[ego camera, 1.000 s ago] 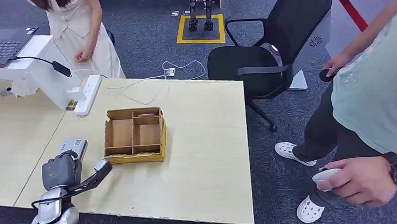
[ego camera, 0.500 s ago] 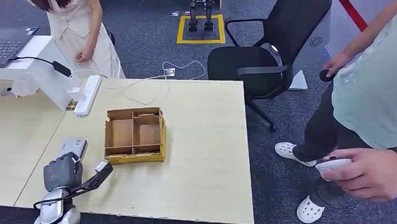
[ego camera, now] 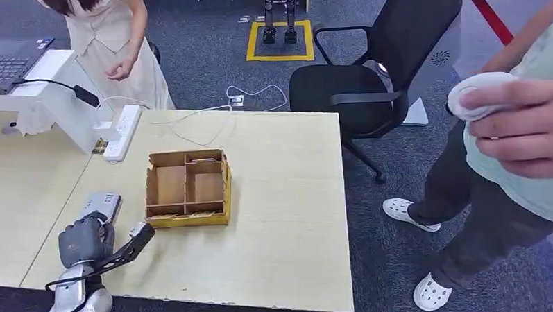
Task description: Pass the card to the sensor for recognition and then transmit it.
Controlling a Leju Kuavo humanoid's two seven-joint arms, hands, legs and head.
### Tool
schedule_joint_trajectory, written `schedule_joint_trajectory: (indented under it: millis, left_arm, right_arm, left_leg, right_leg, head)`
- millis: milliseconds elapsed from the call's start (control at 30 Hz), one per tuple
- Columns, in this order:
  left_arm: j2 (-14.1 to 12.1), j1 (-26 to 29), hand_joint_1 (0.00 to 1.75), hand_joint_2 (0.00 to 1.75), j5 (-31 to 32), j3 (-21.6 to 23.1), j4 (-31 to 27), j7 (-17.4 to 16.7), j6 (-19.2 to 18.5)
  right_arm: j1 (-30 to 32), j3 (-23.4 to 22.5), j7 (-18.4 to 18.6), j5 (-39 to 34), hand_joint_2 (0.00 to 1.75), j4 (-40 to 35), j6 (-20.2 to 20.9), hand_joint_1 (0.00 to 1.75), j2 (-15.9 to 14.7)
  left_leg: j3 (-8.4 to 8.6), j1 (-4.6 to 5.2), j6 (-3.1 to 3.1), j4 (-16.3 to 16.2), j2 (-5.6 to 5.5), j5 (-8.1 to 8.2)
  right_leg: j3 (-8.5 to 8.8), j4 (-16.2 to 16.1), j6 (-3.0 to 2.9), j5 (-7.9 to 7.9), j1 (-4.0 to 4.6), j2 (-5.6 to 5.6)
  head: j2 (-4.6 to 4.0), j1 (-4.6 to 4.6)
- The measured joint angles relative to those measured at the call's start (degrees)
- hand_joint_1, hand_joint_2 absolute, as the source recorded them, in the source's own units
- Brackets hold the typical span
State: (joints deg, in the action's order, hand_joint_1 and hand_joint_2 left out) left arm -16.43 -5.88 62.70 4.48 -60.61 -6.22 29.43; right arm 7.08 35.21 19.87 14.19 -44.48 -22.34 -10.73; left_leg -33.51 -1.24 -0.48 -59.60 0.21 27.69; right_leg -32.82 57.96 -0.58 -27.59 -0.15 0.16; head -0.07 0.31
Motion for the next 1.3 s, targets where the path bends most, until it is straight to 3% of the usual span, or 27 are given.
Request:
schedule_joint_trajectory:
  millis: [67,167,267,367,700,967,1300]
  left_arm:
    - [-0.07,-0.28,1.75,1.75,-4.44,0.00,-0.83,3.98,2.09]
    - [-1.00,-2.07,1.75,1.75,-7.82,0.00,-3.12,7.74,2.15]
    - [-3.15,-6.07,1.75,1.75,-8.56,0.22,-5.21,9.74,-0.74]
    - [-4.50,-10.25,1.75,1.75,-8.67,1.16,-6.38,10.79,-0.54]
    - [-6.43,-20.92,1.75,1.75,-4.32,6.91,-6.30,9.85,0.32]
    - [-6.23,-29.56,1.75,1.75,0.34,11.06,-0.75,7.42,3.05]
    - [-5.03,-32.91,1.75,1.75,0.38,12.79,2.64,7.44,4.34]
  right_arm:
    - [0.13,0.02,-0.24,-0.07,0.00,0.00,-0.04,0.00,-0.09]
    - [0.10,0.22,-1.03,-0.39,0.00,0.13,-0.04,0.00,-0.15]
    - [-0.32,0.72,-1.97,-0.85,0.00,0.50,0.22,0.00,-0.20]
    - [-1.21,1.37,-2.86,-1.01,0.00,1.14,0.55,0.00,-0.20]
    - [-2.88,3.15,-4.31,-1.46,0.00,2.71,0.59,0.00,-0.17]
    - [-4.36,4.83,-5.16,-1.51,0.00,3.39,0.90,0.00,-0.09]
    - [-4.84,5.60,-5.18,-1.51,0.00,3.45,0.70,0.00,0.00]
  left_leg:
    - [-0.01,0.00,0.00,-0.01,-0.01,-0.01]
    - [-0.04,-0.01,0.03,-0.01,-0.02,-0.07]
    - [-0.07,-0.01,0.00,-0.01,-0.02,-0.14]
    - [-0.07,-0.01,-0.02,-0.01,-0.02,-0.18]
    - [-0.09,0.01,-0.02,-0.03,-0.02,-0.19]
    - [-0.10,0.01,-0.02,-0.03,0.00,-0.20]
    - [-0.12,0.01,-0.01,-0.03,0.00,-0.21]
  right_leg:
    - [-0.02,0.00,0.00,0.00,0.00,-0.01]
    - [-0.05,0.00,0.00,0.02,0.01,-0.02]
    - [-0.06,0.01,0.03,0.08,0.01,-0.03]
    - [-0.06,0.02,0.01,0.12,0.01,-0.03]
    - [-0.09,0.01,0.05,0.15,-0.01,-0.02]
    - [-0.12,0.02,0.02,0.19,0.00,0.01]
    - [-0.14,0.02,0.02,0.19,-0.01,0.03]
  head:
    - [0.00,0.00]
    - [0.00,0.00]
    - [0.00,0.00]
    - [0.00,0.02]
    - [0.00,0.00]
    - [0.00,0.00]
    - [0.00,0.00]
